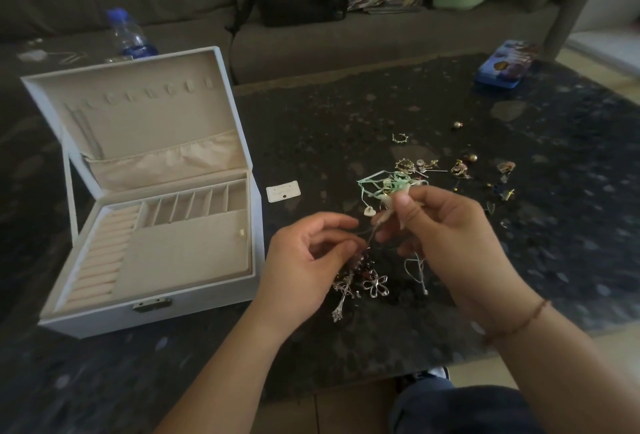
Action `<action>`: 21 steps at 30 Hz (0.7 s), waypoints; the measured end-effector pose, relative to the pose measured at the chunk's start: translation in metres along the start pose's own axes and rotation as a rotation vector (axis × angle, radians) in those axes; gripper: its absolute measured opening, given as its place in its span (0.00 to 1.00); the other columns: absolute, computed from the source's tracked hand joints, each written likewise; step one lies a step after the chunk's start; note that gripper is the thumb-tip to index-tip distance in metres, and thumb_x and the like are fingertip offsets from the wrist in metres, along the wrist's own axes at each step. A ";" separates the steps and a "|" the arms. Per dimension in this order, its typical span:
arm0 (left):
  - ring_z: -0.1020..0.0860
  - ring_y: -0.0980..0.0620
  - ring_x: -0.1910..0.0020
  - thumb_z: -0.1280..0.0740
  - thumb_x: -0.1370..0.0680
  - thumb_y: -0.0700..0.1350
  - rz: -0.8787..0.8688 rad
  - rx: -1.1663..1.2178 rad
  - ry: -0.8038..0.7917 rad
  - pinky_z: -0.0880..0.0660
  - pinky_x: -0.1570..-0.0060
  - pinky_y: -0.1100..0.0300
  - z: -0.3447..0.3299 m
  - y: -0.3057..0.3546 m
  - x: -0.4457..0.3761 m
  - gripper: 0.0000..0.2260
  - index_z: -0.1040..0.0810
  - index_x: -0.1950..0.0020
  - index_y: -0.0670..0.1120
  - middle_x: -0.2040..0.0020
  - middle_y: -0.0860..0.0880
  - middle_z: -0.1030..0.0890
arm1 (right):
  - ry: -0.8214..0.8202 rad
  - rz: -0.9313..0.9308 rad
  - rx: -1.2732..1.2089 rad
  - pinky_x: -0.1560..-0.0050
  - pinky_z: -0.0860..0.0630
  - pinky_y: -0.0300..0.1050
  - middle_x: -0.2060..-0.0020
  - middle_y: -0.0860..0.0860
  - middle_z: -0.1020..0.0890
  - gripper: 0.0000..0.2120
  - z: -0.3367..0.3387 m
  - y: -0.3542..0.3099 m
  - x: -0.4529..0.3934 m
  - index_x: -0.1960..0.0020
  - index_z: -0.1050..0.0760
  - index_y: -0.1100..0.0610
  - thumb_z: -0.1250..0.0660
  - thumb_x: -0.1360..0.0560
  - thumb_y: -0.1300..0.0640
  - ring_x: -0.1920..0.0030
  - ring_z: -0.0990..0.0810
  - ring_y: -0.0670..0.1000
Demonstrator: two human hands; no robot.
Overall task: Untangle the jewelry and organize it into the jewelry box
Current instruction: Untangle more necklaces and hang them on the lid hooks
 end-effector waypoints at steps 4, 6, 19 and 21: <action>0.16 0.54 0.60 0.28 0.25 0.36 0.025 0.015 -0.009 0.20 0.55 0.60 -0.002 -0.003 0.001 0.12 0.19 0.49 0.52 0.57 0.52 0.14 | -0.035 -0.098 -0.167 0.66 0.24 0.42 0.59 0.56 0.15 0.10 0.000 0.005 -0.002 0.53 0.21 0.60 0.37 0.20 0.56 0.63 0.16 0.53; 0.17 0.55 0.59 0.27 0.24 0.39 0.027 -0.017 -0.082 0.20 0.54 0.61 -0.008 -0.003 0.001 0.11 0.18 0.48 0.54 0.56 0.52 0.15 | -0.062 -0.116 -0.248 0.65 0.23 0.42 0.59 0.56 0.15 0.12 -0.001 0.005 -0.002 0.54 0.23 0.61 0.37 0.22 0.53 0.63 0.17 0.53; 0.23 0.58 0.60 0.29 0.23 0.43 -0.043 -0.319 -0.099 0.29 0.62 0.70 -0.016 -0.004 0.003 0.08 0.21 0.57 0.56 0.57 0.58 0.21 | -0.084 -0.029 -0.472 0.59 0.19 0.48 0.61 0.54 0.18 0.11 0.002 -0.002 -0.006 0.53 0.24 0.56 0.41 0.23 0.51 0.61 0.17 0.55; 0.24 0.57 0.58 0.30 0.24 0.43 -0.063 -0.366 -0.102 0.29 0.61 0.69 -0.018 -0.003 0.003 0.07 0.22 0.58 0.55 0.58 0.57 0.23 | -0.106 -0.021 -0.539 0.61 0.20 0.47 0.63 0.53 0.19 0.11 0.001 -0.004 -0.007 0.53 0.25 0.56 0.42 0.22 0.51 0.63 0.19 0.52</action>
Point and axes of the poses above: each hand's wrist, its own x-axis away from the middle knuckle, its own z-axis out of the back of the hand, y = z × x, the point moved 8 cm from there along -x, towards the middle knuckle
